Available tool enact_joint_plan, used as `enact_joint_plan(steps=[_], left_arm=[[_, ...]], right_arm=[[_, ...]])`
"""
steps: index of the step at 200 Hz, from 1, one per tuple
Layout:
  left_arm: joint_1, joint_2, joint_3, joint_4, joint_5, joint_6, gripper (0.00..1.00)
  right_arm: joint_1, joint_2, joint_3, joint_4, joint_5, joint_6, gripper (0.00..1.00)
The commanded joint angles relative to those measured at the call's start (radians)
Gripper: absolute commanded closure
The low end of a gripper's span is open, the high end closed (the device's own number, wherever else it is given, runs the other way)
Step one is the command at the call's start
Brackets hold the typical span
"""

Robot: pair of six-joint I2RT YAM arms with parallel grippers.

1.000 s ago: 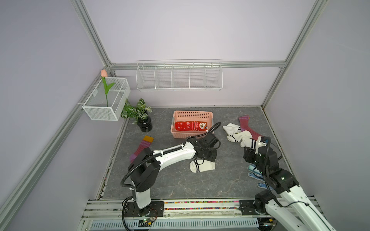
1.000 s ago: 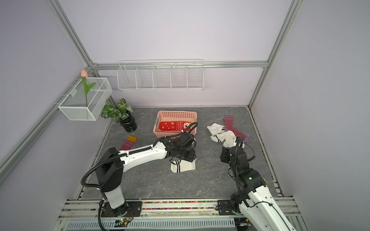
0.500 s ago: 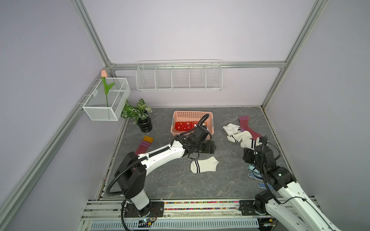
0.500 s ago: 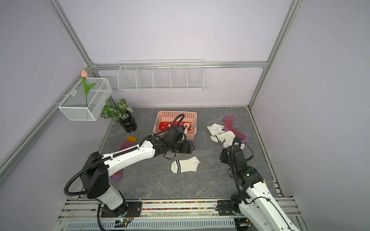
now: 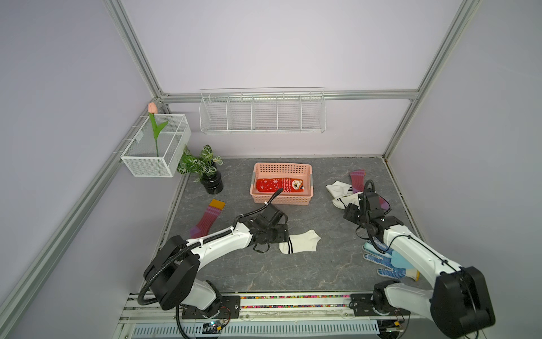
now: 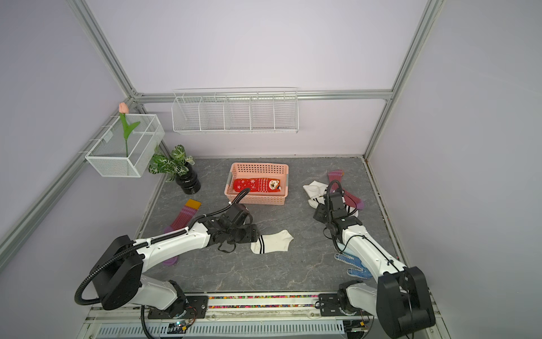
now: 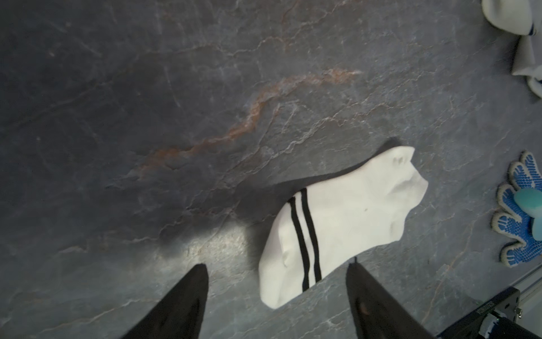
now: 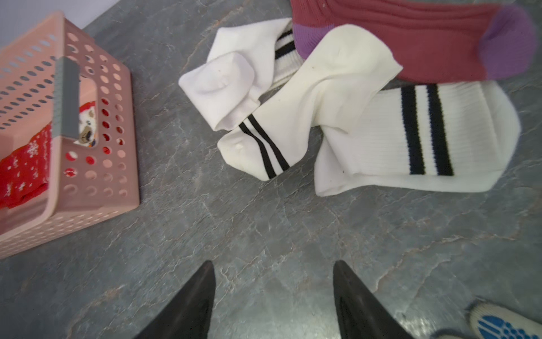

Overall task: Place the socks together as a pair
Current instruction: Adjust the sock at the center of the board.

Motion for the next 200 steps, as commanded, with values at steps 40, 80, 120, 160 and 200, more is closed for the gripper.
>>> enact_joint_plan(steps=[40,80,120,160,200], left_arm=[[0.003,-0.026,-0.089,0.095,0.032,-0.069,0.34],[0.002,-0.011,-0.123,0.168,0.07,-0.094,0.49],[0.002,0.017,-0.137,0.191,0.062,-0.104,0.7],[0.002,0.051,-0.136,0.183,0.044,-0.105,0.92],[0.008,0.022,-0.133,0.118,-0.003,-0.088,1.0]], right_arm=[[-0.014,0.145,0.041,0.188,-0.006,0.126,0.31],[-0.015,0.212,0.046,0.227,-0.011,0.162,0.31],[-0.043,0.256,0.049,0.265,-0.008,0.184,0.32],[-0.045,0.313,0.056,0.317,-0.019,0.22,0.34],[-0.043,0.343,0.07,0.359,-0.062,0.242,0.37]])
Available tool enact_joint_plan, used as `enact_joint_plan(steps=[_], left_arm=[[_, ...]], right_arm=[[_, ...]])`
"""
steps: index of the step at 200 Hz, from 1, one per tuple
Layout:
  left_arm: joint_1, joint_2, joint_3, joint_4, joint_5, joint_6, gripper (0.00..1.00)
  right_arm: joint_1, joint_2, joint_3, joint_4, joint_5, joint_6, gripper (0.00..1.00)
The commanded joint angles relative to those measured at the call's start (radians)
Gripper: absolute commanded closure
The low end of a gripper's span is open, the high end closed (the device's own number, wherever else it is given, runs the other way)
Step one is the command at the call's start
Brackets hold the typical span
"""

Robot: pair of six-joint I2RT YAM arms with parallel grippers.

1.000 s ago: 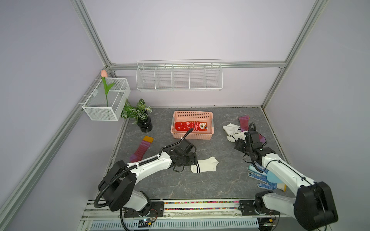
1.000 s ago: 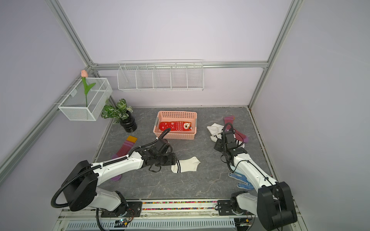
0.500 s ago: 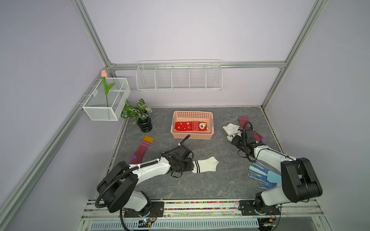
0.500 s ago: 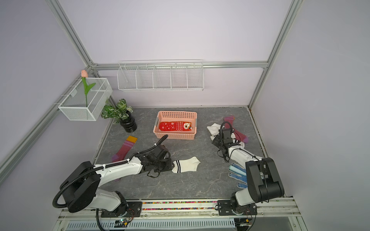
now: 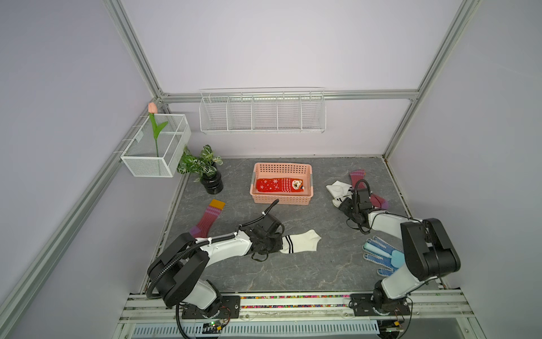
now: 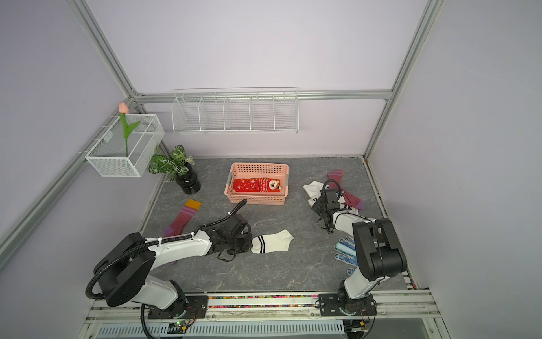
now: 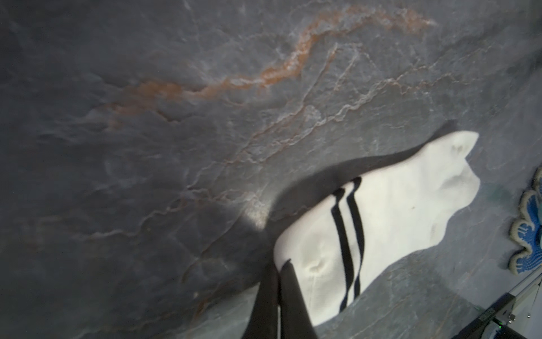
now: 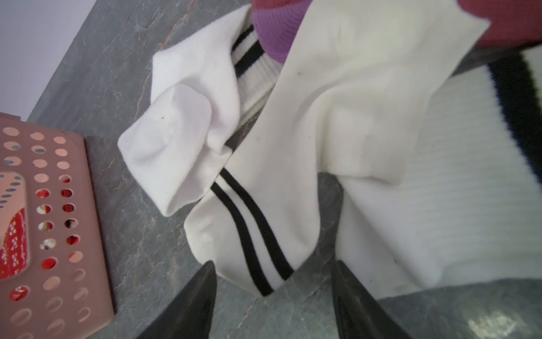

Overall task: Place the socks together as a pair
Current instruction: Adjust the sock at the center of the board, then pick up the sock.

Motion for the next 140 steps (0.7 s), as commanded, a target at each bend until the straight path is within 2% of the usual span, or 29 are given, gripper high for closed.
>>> enact_joint_plan(steps=[1,75,98,123,140], left_arm=[[0.007,-0.022,-0.006,-0.039,-0.049,0.001,1.0],[0.026,-0.063,-0.035,-0.043,-0.061,-0.011,0.99],[0.026,-0.066,-0.03,-0.055,-0.065,-0.01,0.88],[0.026,-0.104,-0.004,-0.117,-0.106,0.007,0.69],[0.026,-0.15,0.016,-0.165,-0.132,0.021,0.64]], right_arm=[[0.0,0.009,0.027,0.055,-0.037,0.042,0.37],[0.001,0.028,0.026,0.081,-0.02,0.104,0.42],[0.001,0.044,0.022,0.104,-0.025,0.127,0.42],[0.001,0.058,0.031,0.106,-0.027,0.146,0.42],[0.002,0.061,0.03,0.097,-0.018,0.163,0.42]])
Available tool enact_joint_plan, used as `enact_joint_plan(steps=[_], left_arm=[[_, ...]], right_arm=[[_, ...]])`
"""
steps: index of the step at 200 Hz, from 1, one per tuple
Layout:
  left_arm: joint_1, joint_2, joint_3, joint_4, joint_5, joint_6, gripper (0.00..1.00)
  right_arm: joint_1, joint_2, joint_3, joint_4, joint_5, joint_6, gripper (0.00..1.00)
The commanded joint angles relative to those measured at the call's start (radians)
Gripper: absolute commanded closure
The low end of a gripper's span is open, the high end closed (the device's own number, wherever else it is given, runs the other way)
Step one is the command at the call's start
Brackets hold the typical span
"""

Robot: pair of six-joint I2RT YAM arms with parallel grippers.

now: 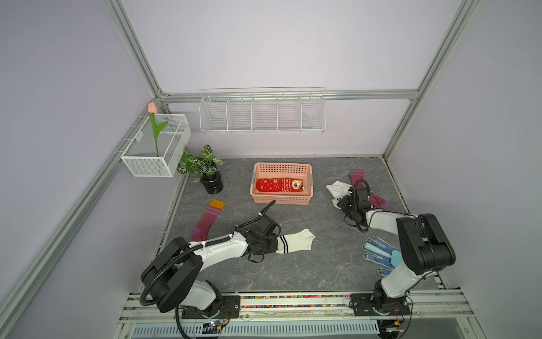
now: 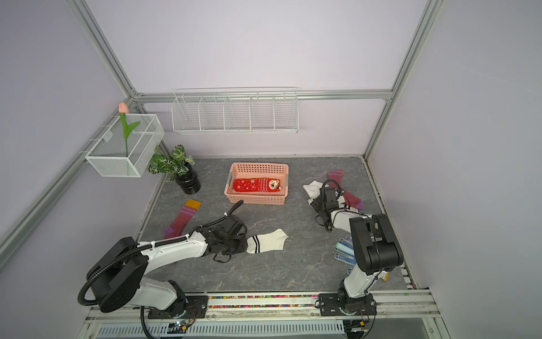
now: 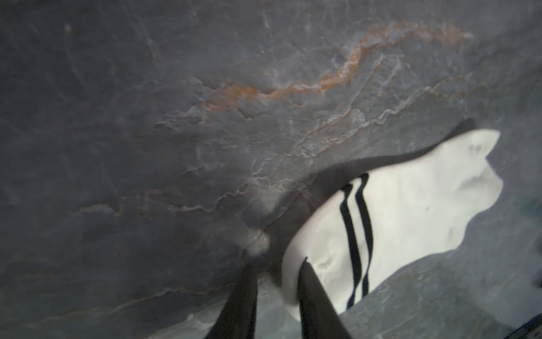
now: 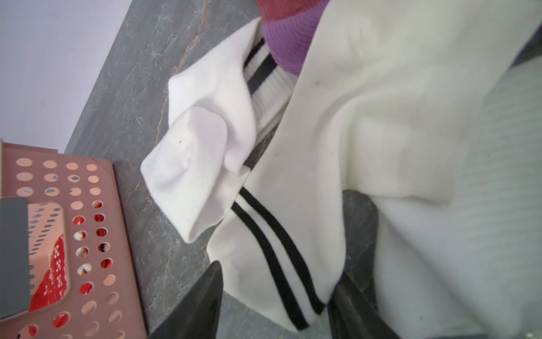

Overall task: Place the socks together as a pair
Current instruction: Pick up the sock.

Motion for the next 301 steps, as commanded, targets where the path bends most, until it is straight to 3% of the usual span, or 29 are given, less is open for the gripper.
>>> enact_joint_plan(steps=[1,35,61,79,130,169,193,231,265,301], left_arm=[[0.007,-0.072,0.039,-0.078,-0.062,0.015,0.63],[0.006,-0.174,0.063,-0.129,-0.088,0.019,0.6],[0.006,-0.235,0.064,-0.13,-0.087,0.011,0.58],[0.007,-0.271,0.059,-0.113,-0.082,-0.001,0.56],[0.006,-0.318,0.01,0.105,-0.023,-0.133,0.38],[0.006,-0.257,-0.026,0.365,0.013,-0.365,0.28],[-0.001,-0.18,-0.019,0.529,0.045,-0.498,0.27],[-0.043,-0.055,0.039,0.642,0.037,-0.691,0.28],[-0.097,0.07,0.068,0.814,0.043,-0.89,0.41],[-0.131,0.176,0.157,0.907,0.046,-0.954,0.41]], right_arm=[[0.001,0.011,0.018,0.012,0.0,0.058,0.43],[0.002,0.017,0.009,0.03,-0.001,0.094,0.51],[0.002,0.013,0.018,0.037,-0.013,0.101,0.8],[0.002,-0.034,0.0,0.039,-0.029,0.119,0.93],[0.046,-0.29,-0.12,-0.005,-0.04,0.242,0.93],[0.118,-0.45,-0.213,-0.03,-0.03,0.403,0.93],[0.168,-0.528,-0.243,-0.035,-0.001,0.472,0.93],[0.231,-0.611,-0.267,-0.023,0.028,0.544,0.93],[0.254,-0.643,-0.303,0.045,0.028,0.616,0.93],[0.28,-0.659,-0.313,0.088,0.02,0.63,0.93]])
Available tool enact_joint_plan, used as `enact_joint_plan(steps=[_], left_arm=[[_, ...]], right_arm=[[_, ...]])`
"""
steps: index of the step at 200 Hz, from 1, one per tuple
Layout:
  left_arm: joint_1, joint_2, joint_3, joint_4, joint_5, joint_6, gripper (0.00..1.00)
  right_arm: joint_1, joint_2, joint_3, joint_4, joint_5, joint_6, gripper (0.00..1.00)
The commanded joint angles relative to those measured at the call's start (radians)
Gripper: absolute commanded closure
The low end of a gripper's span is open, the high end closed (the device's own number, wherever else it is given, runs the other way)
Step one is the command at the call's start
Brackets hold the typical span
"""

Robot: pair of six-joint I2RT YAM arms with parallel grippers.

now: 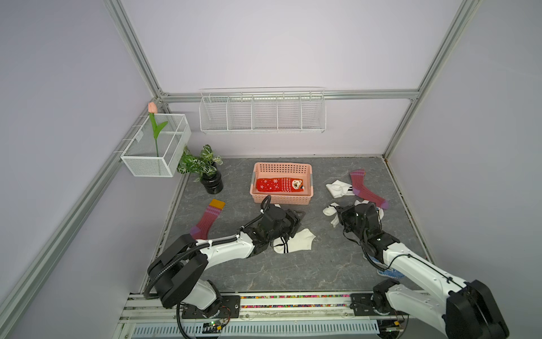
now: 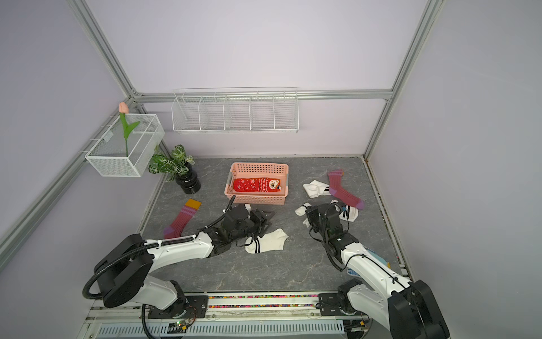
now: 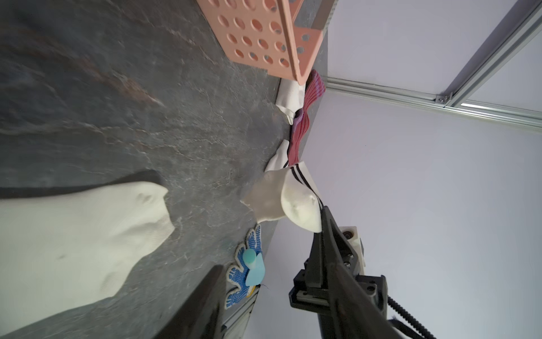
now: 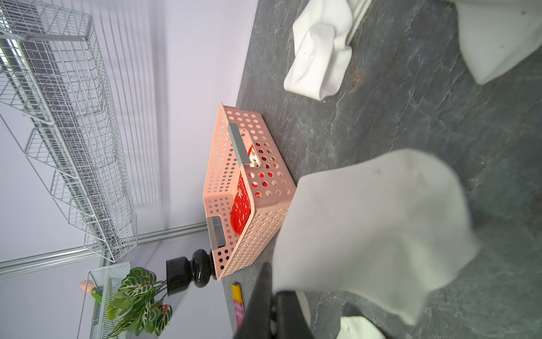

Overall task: Place the socks together as a pair
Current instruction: Pick up the sock.

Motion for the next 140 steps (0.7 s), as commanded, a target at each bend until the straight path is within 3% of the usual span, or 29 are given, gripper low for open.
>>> enact_joint_plan(steps=[1,66,140], left_arm=[[-0.016,0.046,0.084,0.129,0.007,-0.127,0.41],[-0.069,0.19,0.173,0.239,-0.027,-0.205,0.41],[-0.087,0.292,0.157,0.432,-0.029,-0.269,0.52]], right_arm=[[0.018,-0.025,-0.019,0.071,-0.007,0.131,0.93],[0.035,-0.05,-0.056,0.163,-0.013,0.194,0.93],[0.036,-0.091,-0.072,0.219,-0.028,0.189,0.93]])
